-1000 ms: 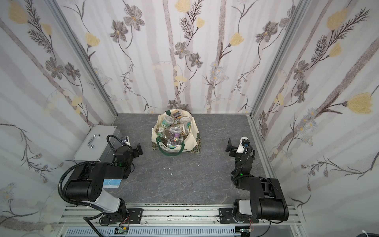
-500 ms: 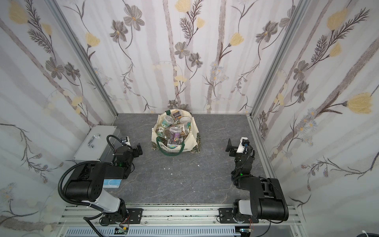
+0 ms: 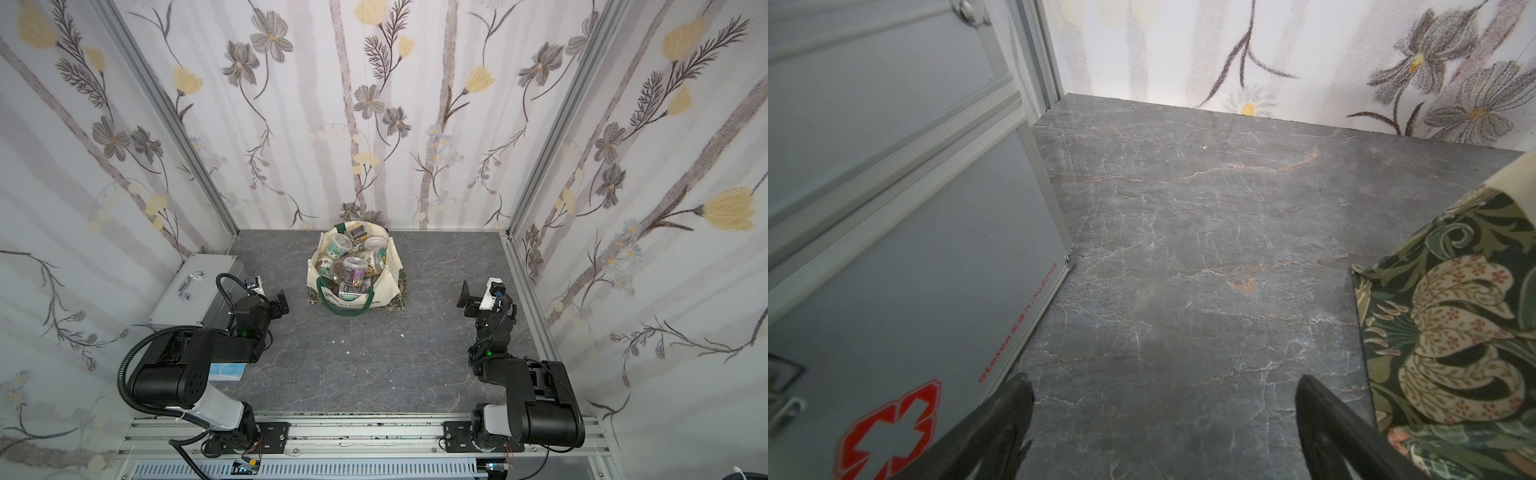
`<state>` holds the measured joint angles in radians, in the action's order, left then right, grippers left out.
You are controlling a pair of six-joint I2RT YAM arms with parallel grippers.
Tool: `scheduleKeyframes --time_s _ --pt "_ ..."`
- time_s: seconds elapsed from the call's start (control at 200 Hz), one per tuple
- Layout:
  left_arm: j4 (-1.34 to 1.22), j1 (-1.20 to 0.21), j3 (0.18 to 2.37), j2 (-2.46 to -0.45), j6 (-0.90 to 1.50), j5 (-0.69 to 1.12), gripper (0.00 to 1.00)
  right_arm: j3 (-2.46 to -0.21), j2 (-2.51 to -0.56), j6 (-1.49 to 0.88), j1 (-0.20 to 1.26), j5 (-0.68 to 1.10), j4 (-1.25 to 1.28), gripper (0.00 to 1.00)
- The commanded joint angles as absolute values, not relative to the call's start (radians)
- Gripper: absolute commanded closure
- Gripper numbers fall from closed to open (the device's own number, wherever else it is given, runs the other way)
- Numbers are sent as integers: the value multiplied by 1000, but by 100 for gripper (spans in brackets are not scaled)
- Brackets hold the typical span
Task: Take out the seed jars from the canvas bag
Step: Pick up the seed jar from the canvas bag.
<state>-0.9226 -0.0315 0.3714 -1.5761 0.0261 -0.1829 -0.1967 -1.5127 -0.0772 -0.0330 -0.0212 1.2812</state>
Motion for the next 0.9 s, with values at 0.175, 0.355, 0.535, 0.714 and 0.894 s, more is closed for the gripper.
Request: scheduleKeyframes --time_s 0.175,0.355,0.535,0.714,0.894 --pt "-944 -31 377 -1572 28 -182 0 -200 -1513 -71 -37 -15 1301 0" --pt "-986 -45 353 -1567 9 -187 0 -158 -1474 -88 -35 -62 1346 0" --pt "-1151 -118 237 -1479 -50 -286 0 -85 -1350 -91 -17 -150 1383 0" --pt "-762 -137 266 -1081 -9 -288 0 -141 -1097 -89 29 -200 1108 0" --pt "-402 -138 369 -732 97 -236 0 -270 -896 -213 66 -185 839 0"
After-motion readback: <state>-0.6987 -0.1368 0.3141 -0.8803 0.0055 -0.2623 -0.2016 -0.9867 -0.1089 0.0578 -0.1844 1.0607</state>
